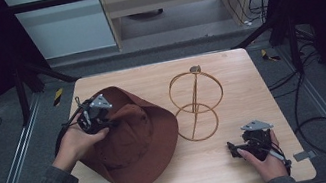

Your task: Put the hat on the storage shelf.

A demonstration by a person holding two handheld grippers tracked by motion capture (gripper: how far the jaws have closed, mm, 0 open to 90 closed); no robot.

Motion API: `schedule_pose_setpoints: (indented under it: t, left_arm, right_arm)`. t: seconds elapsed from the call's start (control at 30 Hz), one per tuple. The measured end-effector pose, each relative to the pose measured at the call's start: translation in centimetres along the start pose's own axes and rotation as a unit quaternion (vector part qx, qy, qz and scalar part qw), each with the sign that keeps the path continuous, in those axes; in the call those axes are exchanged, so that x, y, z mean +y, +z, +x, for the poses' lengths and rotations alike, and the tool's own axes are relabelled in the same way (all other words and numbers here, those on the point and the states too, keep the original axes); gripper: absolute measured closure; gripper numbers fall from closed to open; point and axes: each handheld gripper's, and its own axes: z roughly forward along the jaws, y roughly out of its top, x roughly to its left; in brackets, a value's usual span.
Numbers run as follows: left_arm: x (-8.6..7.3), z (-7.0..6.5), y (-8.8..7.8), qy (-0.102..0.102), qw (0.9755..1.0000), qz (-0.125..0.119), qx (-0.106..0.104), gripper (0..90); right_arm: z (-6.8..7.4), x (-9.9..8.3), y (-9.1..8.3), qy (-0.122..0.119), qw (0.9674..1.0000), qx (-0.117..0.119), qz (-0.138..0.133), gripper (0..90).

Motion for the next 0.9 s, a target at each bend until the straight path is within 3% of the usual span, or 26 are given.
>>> schedule_pose_setpoints:
  t: [0.13,0.3,0.43,0.6,0.9]
  left_arm:
    - [-0.2,-0.2,-1.6,0.008,1.0000,-0.004,0.003,88.7]
    - [-0.8,-0.3,-3.0,-0.002,0.9997,-0.022,0.005,88.7]
    - [-0.8,-0.2,-4.3,0.003,0.9997,-0.025,0.006,88.7]
    - [-0.8,-0.2,-6.4,-0.006,0.9984,-0.055,0.007,88.7]
    - [0.9,-0.2,-9.7,0.011,0.9971,-0.073,0.020,88.8]
  right_arm:
    - [0.0,0.0,0.0,0.000,1.0000,0.000,0.000,0.4]
    - [0.0,0.0,0.0,0.001,1.0000,0.000,-0.001,0.4]
    - [0.0,0.0,0.0,0.001,1.0000,0.000,-0.001,0.4]
    - [0.0,0.0,0.0,0.001,1.0000,0.000,0.000,0.4]
    - [0.0,0.0,0.0,0.001,1.0000,0.000,-0.001,0.4]
